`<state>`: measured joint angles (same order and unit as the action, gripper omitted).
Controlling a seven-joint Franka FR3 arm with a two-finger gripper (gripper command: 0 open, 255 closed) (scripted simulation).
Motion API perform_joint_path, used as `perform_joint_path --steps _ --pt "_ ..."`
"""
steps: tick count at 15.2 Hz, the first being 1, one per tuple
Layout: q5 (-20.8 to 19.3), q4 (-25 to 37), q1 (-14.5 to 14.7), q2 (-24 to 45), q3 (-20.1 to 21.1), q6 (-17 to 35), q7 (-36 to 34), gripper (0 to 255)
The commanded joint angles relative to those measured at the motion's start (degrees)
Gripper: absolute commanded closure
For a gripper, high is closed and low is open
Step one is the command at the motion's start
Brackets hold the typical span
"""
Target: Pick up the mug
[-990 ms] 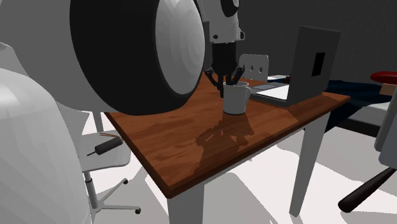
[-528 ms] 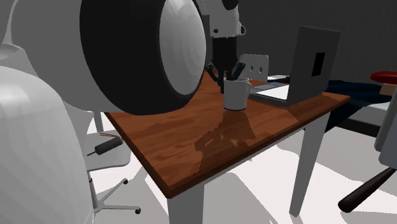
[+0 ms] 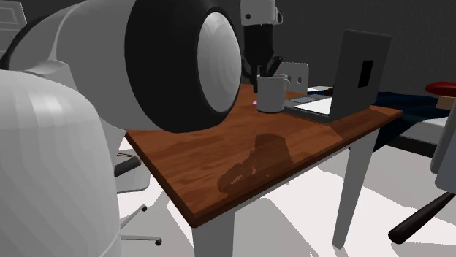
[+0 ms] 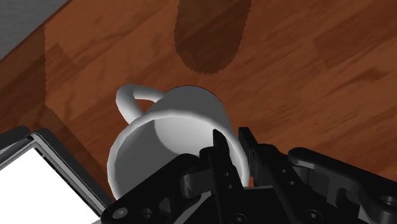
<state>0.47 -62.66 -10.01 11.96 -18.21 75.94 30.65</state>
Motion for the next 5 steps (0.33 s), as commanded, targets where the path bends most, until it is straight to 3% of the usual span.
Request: perform_joint_path --steps 1,3,5 --pt "0.6 4.1 -0.6 1.7 -0.2 -2.4 0.4 255" --pt "1.4 8.8 -1.3 3.7 -0.3 -5.2 0.8 255" --pt "1.4 9.2 -1.4 3.9 -0.3 -5.4 0.8 255"
